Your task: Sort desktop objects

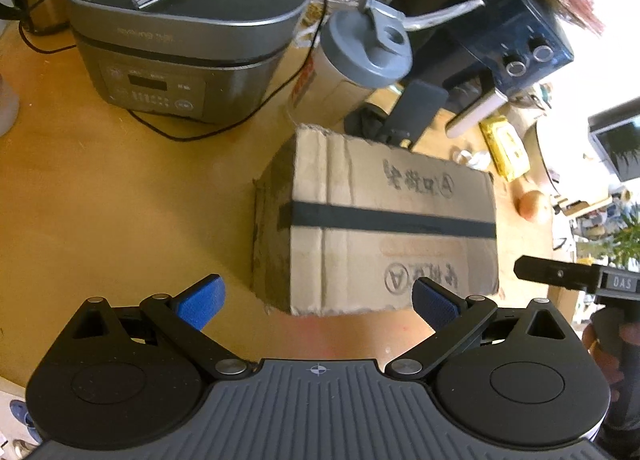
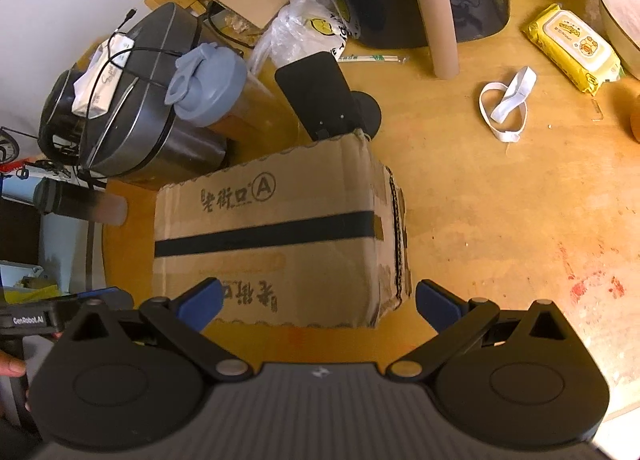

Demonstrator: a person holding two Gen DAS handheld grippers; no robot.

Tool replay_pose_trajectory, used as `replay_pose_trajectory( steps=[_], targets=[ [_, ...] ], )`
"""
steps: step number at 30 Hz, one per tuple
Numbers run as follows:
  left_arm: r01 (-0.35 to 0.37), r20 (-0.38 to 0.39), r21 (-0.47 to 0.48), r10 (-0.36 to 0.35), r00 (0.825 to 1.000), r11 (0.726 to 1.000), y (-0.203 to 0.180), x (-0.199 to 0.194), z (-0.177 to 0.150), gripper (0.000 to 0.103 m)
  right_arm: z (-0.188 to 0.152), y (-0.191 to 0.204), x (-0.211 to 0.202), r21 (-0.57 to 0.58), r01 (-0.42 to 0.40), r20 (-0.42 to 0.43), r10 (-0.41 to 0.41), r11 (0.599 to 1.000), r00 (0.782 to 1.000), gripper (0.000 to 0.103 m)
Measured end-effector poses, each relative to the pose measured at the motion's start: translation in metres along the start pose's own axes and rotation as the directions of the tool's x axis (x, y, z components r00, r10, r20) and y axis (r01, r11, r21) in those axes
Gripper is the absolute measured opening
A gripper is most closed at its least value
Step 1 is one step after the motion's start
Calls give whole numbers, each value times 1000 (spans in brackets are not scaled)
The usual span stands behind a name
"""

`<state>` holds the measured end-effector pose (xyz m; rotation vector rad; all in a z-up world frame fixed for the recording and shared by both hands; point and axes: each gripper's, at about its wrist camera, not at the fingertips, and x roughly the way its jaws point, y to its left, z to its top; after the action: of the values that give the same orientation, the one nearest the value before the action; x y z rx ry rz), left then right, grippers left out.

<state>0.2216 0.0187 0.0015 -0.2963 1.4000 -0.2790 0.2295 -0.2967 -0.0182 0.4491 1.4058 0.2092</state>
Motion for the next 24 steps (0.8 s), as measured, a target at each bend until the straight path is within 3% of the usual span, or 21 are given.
replay_pose_trajectory(
  steps=[24],
  targets=[
    [-2, -16, -8, 2, 1000, 1000, -10, -12, -83, 103, -91, -9, -13, -6, -11, -32, 11, 1000, 999, 103]
  ],
)
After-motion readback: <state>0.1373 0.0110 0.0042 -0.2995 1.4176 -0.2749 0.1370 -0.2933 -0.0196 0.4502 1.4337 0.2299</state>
